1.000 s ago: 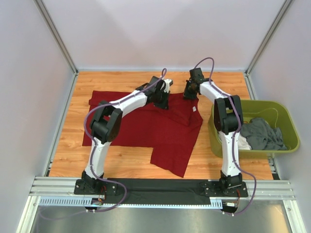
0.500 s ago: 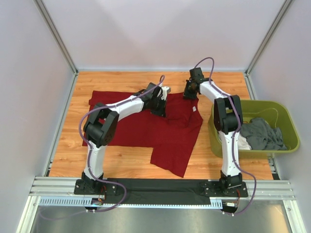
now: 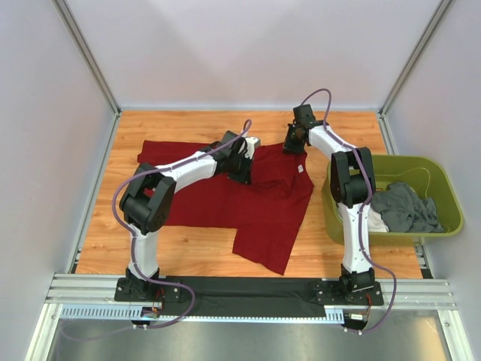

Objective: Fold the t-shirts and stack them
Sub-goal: Fold the tshirt

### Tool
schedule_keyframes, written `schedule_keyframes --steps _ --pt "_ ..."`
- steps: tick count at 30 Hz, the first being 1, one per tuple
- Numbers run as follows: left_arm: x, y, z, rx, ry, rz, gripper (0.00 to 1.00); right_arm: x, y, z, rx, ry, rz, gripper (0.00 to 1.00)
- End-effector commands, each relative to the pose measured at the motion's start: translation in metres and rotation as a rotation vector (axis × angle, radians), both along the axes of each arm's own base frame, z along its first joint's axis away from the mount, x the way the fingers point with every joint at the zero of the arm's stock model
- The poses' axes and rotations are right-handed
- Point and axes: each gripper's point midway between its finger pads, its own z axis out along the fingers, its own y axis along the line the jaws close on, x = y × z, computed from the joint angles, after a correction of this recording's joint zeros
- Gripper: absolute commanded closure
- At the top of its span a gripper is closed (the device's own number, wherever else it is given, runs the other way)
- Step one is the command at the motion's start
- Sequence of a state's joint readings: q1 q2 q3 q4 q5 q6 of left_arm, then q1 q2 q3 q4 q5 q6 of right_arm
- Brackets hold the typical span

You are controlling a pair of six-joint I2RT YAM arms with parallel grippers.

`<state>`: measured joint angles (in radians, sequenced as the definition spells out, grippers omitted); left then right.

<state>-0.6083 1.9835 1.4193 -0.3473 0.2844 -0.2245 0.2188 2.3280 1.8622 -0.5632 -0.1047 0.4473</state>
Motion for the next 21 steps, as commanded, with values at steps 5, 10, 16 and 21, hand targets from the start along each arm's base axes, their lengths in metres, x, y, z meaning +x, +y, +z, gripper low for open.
schedule_keyframes --steps 5,10,16,21 --pt "-0.014 0.007 0.009 0.013 -0.02 -0.039 0.9 -0.011 -0.015 -0.032 -0.06 0.081 -0.027 1.0" --pt "-0.015 0.01 0.027 0.002 -0.057 -0.037 0.65 -0.011 -0.015 -0.031 -0.057 0.082 -0.027 0.99" --pt "-0.004 0.001 0.072 -0.072 -0.117 -0.002 0.45 -0.015 -0.017 -0.032 -0.065 0.088 -0.027 1.0" --pt "0.009 -0.035 0.091 -0.191 -0.121 0.004 0.46 -0.015 -0.017 -0.027 -0.064 0.075 -0.024 1.0"
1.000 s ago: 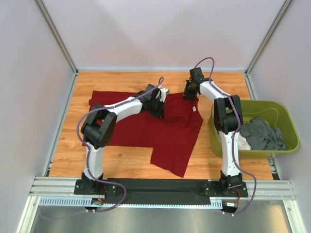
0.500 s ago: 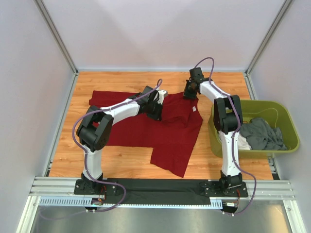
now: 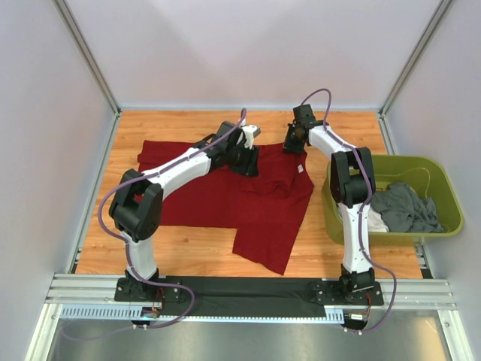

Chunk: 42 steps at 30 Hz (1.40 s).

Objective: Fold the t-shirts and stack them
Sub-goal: Fold the tshirt

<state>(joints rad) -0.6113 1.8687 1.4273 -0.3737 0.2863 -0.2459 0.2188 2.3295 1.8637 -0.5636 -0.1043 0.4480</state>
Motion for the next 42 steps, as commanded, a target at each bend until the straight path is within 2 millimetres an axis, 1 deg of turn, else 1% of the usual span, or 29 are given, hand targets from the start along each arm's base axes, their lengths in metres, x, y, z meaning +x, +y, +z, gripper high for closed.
schedule_keyframes --steps 1,2,3,4,5,6,7,8,9,10,11,12,14,16,18,20,22,23,24,29,31,34,35,37,38,39,41,42 --pt "0.012 -0.041 0.037 -0.128 -0.055 -0.019 0.47 -0.016 -0.017 -0.026 -0.065 0.075 -0.021 1.0" --pt "0.012 -0.057 0.045 -0.138 -0.077 -0.04 0.48 -0.015 -0.017 -0.025 -0.067 0.071 -0.021 1.0" --pt "0.013 -0.065 0.03 -0.119 -0.059 -0.044 0.48 -0.015 -0.016 -0.022 -0.066 0.066 -0.019 1.0" --pt "0.009 -0.082 0.034 -0.13 -0.073 -0.069 0.5 -0.014 -0.018 -0.022 -0.068 0.064 -0.019 1.0" --pt "0.009 -0.09 0.018 -0.113 -0.055 -0.073 0.51 -0.013 -0.017 -0.021 -0.067 0.061 -0.019 1.0" --pt "0.008 -0.098 0.014 -0.11 -0.052 -0.077 0.52 -0.013 -0.018 -0.02 -0.069 0.057 -0.019 1.0" --pt "0.005 -0.111 0.018 -0.121 -0.059 -0.09 0.55 -0.013 -0.018 -0.02 -0.07 0.057 -0.02 1.0" --pt "0.004 -0.119 0.005 -0.113 -0.053 -0.099 0.56 -0.012 -0.017 -0.019 -0.071 0.053 -0.016 1.0" --pt "0.001 -0.127 0.002 -0.113 -0.057 -0.107 0.58 -0.012 -0.018 -0.019 -0.077 0.052 -0.017 1.0" --pt "0.003 -0.132 -0.006 -0.106 -0.055 -0.105 0.6 -0.011 -0.019 -0.019 -0.078 0.05 -0.017 1.0" --pt "0.003 -0.135 -0.009 -0.102 -0.055 -0.099 0.61 -0.011 -0.019 -0.018 -0.08 0.048 -0.016 1.0" --pt "0.004 -0.136 -0.011 -0.097 -0.054 -0.092 0.64 -0.011 -0.019 -0.018 -0.08 0.046 -0.018 1.0" --pt "0.005 -0.136 -0.019 -0.089 -0.048 -0.069 0.66 -0.01 -0.019 -0.018 -0.076 0.044 -0.018 1.0" --pt "0.007 -0.132 -0.028 -0.073 -0.048 -0.041 0.67 -0.009 -0.019 -0.018 -0.075 0.043 -0.021 1.0" --pt "0.009 -0.13 -0.03 -0.066 -0.053 -0.027 0.67 -0.009 -0.018 -0.019 -0.069 0.044 -0.016 1.0" --pt "0.007 -0.13 -0.025 -0.077 -0.06 -0.034 0.67 -0.01 -0.017 -0.019 -0.069 0.046 -0.015 1.0" --pt "0.004 -0.129 -0.02 -0.08 -0.073 -0.032 0.61 -0.01 -0.018 -0.021 -0.072 0.046 -0.012 1.0" --pt "0.005 -0.128 -0.02 -0.073 -0.081 -0.031 0.53 -0.01 -0.018 -0.02 -0.072 0.045 -0.012 1.0" --pt "0.003 -0.128 -0.02 -0.065 -0.083 -0.027 0.51 -0.01 -0.018 -0.02 -0.074 0.044 -0.012 1.0" --pt "0.012 -0.114 -0.032 0.019 -0.1 0.051 0.49 -0.009 -0.017 -0.02 -0.07 0.042 -0.009 1.0" --pt "0.012 -0.115 -0.034 0.023 -0.103 0.048 0.49 -0.009 -0.017 -0.019 -0.07 0.042 -0.008 1.0" --pt "0.006 -0.119 -0.037 0.012 -0.079 0.01 0.5 -0.008 -0.017 -0.018 -0.071 0.038 -0.009 1.0" --pt "0.005 -0.119 -0.04 0.013 -0.072 0.009 0.51 -0.008 -0.017 -0.019 -0.071 0.04 -0.009 0.99" --pt "-0.001 -0.119 -0.045 0.013 -0.049 -0.003 0.6 -0.008 -0.017 -0.019 -0.073 0.038 -0.008 1.0" --pt "-0.002 -0.119 -0.046 0.014 -0.044 -0.002 0.68 -0.008 -0.018 -0.02 -0.076 0.039 -0.008 1.0" --pt "-0.005 -0.119 -0.047 0.015 -0.039 -0.008 0.72 -0.007 -0.018 -0.02 -0.076 0.037 -0.007 1.0" --pt "-0.01 -0.117 -0.048 0.018 -0.037 -0.012 0.78 -0.008 -0.018 -0.022 -0.077 0.041 -0.007 1.0" --pt "-0.013 -0.118 -0.049 0.021 -0.037 -0.017 0.78 -0.007 -0.018 -0.023 -0.079 0.041 -0.006 1.0"
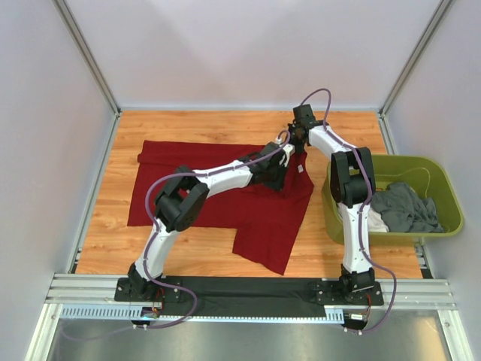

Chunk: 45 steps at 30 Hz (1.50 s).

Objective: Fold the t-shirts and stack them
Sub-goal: Fold the tshirt

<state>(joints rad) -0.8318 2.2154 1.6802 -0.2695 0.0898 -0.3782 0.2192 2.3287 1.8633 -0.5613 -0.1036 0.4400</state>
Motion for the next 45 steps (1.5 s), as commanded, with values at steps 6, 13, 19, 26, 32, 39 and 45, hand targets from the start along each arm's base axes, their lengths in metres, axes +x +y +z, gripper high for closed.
schedule_keyframes --steps 6,13,19,26,32,39,45 --pt "-0.024 0.002 0.002 0.004 0.038 -0.029 0.8 -0.007 -0.017 -0.023 -0.072 0.046 -0.013 1.0" --pt "-0.052 -0.005 0.004 -0.02 0.077 -0.104 0.8 -0.006 -0.018 -0.024 -0.074 0.049 -0.017 1.0" --pt "-0.066 -0.012 0.012 -0.064 0.099 -0.157 0.75 -0.005 -0.018 -0.026 -0.074 0.05 -0.017 1.0" --pt "-0.052 -0.018 0.063 -0.114 0.032 -0.149 0.68 -0.002 -0.016 0.0 -0.07 0.008 0.011 1.0" --pt "-0.024 0.038 0.159 -0.19 -0.118 -0.011 0.43 0.011 -0.011 0.09 -0.044 -0.17 0.059 0.97" --pt "-0.002 0.176 0.206 -0.208 -0.159 0.341 0.29 0.003 -0.01 0.201 -0.015 -0.364 0.087 0.55" --pt "0.032 0.363 0.176 -0.186 -0.105 0.923 0.27 -0.031 -0.007 0.255 0.044 -0.451 0.095 0.18"
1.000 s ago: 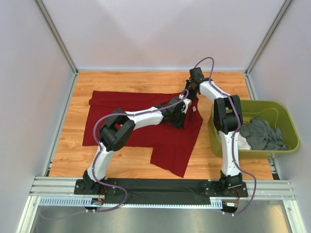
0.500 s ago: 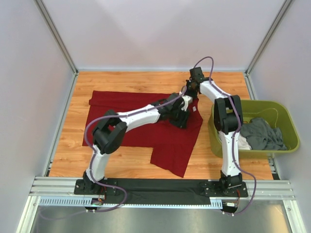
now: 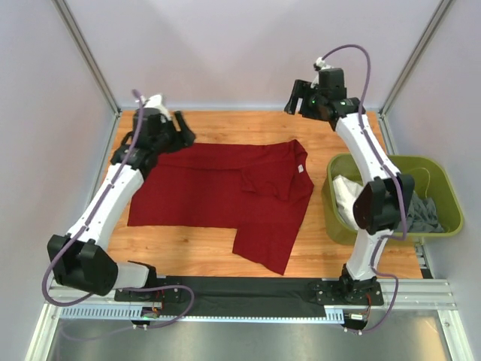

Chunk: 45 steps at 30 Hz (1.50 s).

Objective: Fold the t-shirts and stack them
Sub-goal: Fold the tshirt

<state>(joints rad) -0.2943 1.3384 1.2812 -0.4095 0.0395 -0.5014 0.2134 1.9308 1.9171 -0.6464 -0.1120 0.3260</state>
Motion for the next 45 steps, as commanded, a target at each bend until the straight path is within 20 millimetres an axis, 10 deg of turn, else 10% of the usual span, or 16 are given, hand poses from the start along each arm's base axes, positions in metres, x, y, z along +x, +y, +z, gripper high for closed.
schedule_keyframes --steps 1,6,12,18,31,45 --pt "0.005 0.086 -0.061 -0.06 0.196 0.306 0.28 -0.025 0.004 0.047 0.048 -0.083 0.02 0.15" --pt "0.038 0.15 -0.106 -0.189 0.269 0.526 0.36 -0.047 0.033 0.018 0.086 -0.05 0.069 0.17" --pt "0.068 0.208 -0.138 -0.127 0.318 0.731 0.38 -0.03 0.094 -0.036 0.063 0.036 0.122 0.7" --pt "0.086 0.25 -0.168 -0.149 0.332 0.853 0.42 0.003 0.134 -0.098 0.037 0.1 0.129 0.93" --pt "0.131 0.273 -0.207 -0.171 0.351 0.845 0.53 0.024 0.148 -0.157 0.037 0.17 0.114 0.95" --pt "0.117 0.26 -0.221 -0.163 0.375 0.774 0.58 0.03 0.141 -0.187 -0.021 0.204 0.08 0.93"
